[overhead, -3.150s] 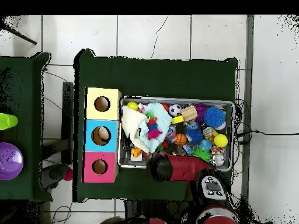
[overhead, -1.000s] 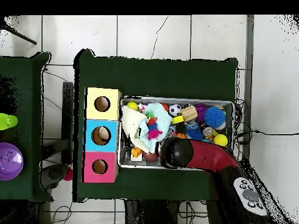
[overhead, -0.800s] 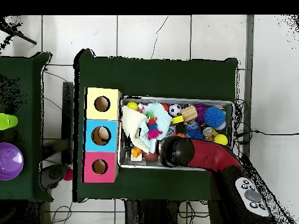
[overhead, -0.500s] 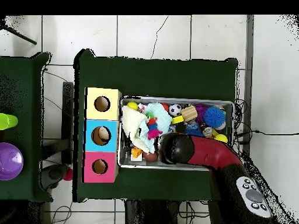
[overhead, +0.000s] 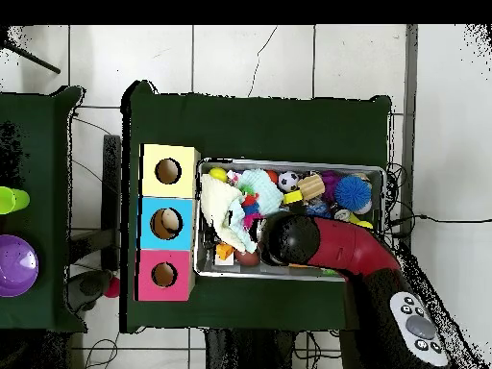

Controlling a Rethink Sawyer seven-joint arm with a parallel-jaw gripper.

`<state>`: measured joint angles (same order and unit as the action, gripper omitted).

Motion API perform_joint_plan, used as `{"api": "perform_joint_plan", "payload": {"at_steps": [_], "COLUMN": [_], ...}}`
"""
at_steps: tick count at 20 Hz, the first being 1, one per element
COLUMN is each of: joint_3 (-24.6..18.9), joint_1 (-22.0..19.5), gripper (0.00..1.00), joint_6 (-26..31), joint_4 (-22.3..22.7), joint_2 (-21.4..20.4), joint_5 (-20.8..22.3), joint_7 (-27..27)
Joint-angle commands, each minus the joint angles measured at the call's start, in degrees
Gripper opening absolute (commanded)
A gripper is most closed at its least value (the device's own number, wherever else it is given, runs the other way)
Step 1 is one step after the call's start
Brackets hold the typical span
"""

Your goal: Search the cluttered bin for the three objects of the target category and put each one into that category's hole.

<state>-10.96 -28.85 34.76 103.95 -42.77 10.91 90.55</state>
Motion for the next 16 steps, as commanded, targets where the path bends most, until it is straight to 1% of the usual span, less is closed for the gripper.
{"api": "perform_joint_plan", "payload": {"at_steps": [1, 5, 8, 11, 12, 13, 14, 16], "joint_3": [-2.3, 0.1, 1.9, 3.0, 2.6, 1.6, 1.2, 1.9], "joint_1": [2.3, 5.0, 7.6, 9.7, 9.7, 9.2, 9.2, 10.2], "gripper": [0.0, 0.0, 0.0, 0.0, 0.0, 0.0, 0.0, 0.0], "joint_6": [5.4, 5.8, 10.1, 14.4, 14.1, 12.4, 11.6, 12.6], "joint_4": [-3.0, -3.3, -4.0, -5.0, -4.6, -3.2, -2.6, -3.1], "joint_2": [-3.3, -4.7, -6.6, -7.3, -7.5, -7.5, -7.6, -7.8], "joint_5": [-3.5, -4.0, -4.8, -6.5, -7.8, -9.8, -10.8, -10.6], "joint_7": [6.8, 9.8, 12.1, 14.1, 14.2, 14.1, 13.7, 13.0]}}
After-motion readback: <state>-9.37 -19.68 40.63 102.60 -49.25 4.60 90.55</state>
